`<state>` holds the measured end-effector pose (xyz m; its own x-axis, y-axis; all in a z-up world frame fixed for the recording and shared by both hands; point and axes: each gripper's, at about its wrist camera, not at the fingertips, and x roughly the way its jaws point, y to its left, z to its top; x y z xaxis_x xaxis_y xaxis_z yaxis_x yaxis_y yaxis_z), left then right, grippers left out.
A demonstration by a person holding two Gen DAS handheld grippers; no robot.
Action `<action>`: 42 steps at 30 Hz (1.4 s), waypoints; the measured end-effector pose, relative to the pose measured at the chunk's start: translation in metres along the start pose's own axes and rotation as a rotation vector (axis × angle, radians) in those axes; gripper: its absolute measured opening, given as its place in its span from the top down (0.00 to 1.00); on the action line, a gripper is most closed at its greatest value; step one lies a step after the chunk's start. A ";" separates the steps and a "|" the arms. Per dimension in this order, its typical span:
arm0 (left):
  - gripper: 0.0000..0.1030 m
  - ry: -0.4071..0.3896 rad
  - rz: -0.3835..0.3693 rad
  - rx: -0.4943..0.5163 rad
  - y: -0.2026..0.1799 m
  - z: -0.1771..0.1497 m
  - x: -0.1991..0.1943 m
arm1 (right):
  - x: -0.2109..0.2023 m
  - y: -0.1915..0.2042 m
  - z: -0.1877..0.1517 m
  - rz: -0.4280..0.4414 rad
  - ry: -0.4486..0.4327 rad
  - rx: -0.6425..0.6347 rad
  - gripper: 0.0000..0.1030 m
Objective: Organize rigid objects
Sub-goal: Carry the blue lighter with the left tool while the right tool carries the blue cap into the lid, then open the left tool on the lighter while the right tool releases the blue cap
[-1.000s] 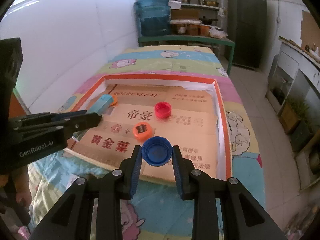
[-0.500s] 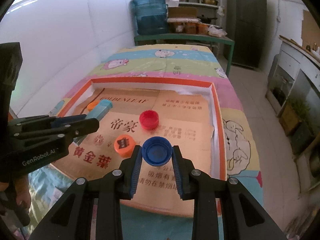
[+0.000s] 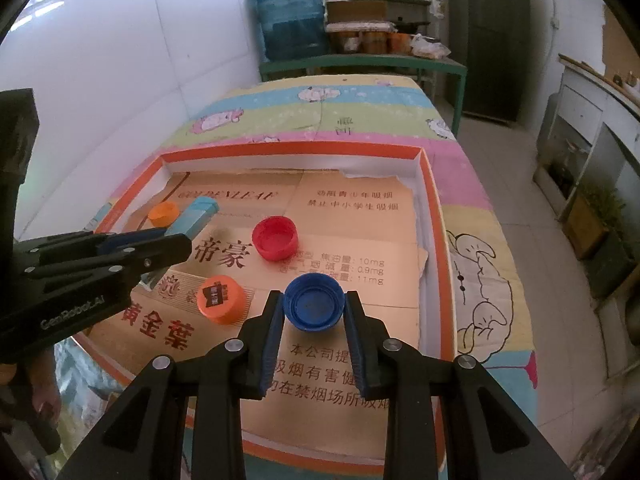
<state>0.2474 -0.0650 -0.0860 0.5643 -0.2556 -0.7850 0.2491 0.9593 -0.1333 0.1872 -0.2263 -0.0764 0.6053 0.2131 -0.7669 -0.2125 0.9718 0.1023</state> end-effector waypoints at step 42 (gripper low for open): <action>0.58 -0.025 0.017 0.010 -0.001 -0.001 -0.012 | -0.007 0.002 -0.003 -0.036 -0.009 -0.016 0.64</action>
<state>0.2394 -0.0627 -0.0767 0.5884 -0.2423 -0.7714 0.2473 0.9622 -0.1136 0.1800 -0.2256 -0.0732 0.6196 0.1790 -0.7643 -0.2025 0.9771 0.0647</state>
